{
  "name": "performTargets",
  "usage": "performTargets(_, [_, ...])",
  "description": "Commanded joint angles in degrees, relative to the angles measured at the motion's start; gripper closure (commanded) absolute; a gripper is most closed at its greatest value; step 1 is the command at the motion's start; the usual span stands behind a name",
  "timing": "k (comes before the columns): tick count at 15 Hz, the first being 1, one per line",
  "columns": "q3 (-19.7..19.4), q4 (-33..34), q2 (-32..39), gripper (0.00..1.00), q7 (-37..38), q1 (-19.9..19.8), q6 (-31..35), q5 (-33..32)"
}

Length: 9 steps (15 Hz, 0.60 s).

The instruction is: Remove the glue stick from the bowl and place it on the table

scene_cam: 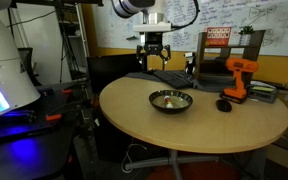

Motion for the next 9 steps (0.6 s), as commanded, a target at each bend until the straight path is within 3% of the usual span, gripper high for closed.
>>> performTargets(1, [2.9,5.8,7.4,0.00,-8.5,-4.6,1.4,2.9])
performTargets(4, [4.4,10.1,12.9,0.00,-13.7,-6.6,0.8,2.0])
performTargets(9, [4.6,15.7,19.5,0.00,-15.5,-6.5,0.9,0.7])
